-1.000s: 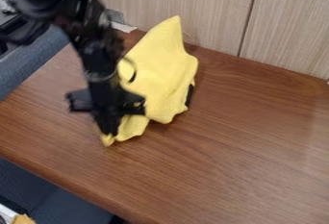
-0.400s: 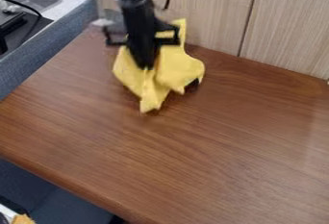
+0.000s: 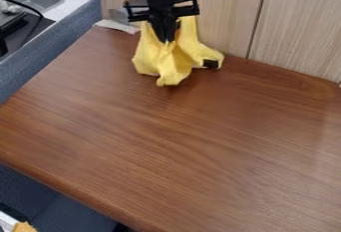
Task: Fold the cloth from bottom right to top left
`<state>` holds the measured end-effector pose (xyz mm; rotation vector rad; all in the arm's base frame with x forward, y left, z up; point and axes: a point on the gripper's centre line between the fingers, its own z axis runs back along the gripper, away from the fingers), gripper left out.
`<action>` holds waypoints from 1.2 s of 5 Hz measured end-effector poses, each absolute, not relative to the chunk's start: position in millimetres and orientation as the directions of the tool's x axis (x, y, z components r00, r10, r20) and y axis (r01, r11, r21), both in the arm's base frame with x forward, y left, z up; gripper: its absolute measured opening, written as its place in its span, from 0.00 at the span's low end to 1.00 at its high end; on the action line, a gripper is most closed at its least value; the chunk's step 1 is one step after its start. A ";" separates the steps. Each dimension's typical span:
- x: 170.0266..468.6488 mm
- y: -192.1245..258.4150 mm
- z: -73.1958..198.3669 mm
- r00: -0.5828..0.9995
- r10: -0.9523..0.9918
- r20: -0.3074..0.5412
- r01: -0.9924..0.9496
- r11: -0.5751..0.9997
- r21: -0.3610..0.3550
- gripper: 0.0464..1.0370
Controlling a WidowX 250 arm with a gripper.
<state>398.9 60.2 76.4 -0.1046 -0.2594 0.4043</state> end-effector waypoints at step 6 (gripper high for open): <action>417.5 74.3 4.9 0.899 0.406 0.166 -0.390 0.913 -0.120 0.41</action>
